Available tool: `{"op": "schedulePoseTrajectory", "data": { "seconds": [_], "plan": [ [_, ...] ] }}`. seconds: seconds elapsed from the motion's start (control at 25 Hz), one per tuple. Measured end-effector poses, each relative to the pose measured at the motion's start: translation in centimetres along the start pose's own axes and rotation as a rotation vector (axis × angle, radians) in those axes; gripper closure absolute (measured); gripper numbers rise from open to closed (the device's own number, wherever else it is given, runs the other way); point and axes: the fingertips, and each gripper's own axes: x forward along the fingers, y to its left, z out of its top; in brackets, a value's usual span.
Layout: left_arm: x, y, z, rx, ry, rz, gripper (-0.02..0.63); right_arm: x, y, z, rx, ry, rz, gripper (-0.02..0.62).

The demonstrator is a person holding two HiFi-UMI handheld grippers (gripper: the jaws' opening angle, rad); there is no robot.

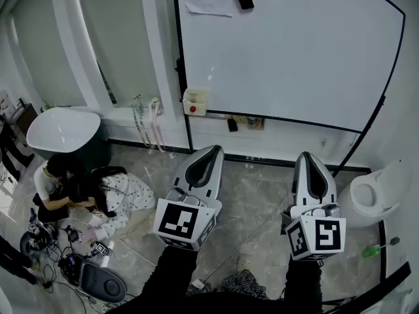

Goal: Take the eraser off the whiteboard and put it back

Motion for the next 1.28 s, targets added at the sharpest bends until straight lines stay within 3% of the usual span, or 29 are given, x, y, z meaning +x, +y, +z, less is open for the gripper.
{"op": "schedulePoseTrajectory", "data": {
  "seconds": [0.6, 1.0, 1.28],
  "plan": [
    [16.4, 0.0, -3.7, 0.018, 0.015, 0.110, 0.600, 14.5, -11.7, -4.5, 0.040, -0.030, 0.110, 0.586],
    [20.2, -1.8, -2.9, 0.037, 0.004, 0.110, 0.600, 16.1, -15.2, -4.3, 0.057, -0.040, 0.120, 0.586],
    [21.8, -0.7, -1.9, 0.069, -0.010, 0.107, 0.600, 17.8, -14.8, -4.0, 0.040, -0.054, 0.137, 0.586]
  ]
}}
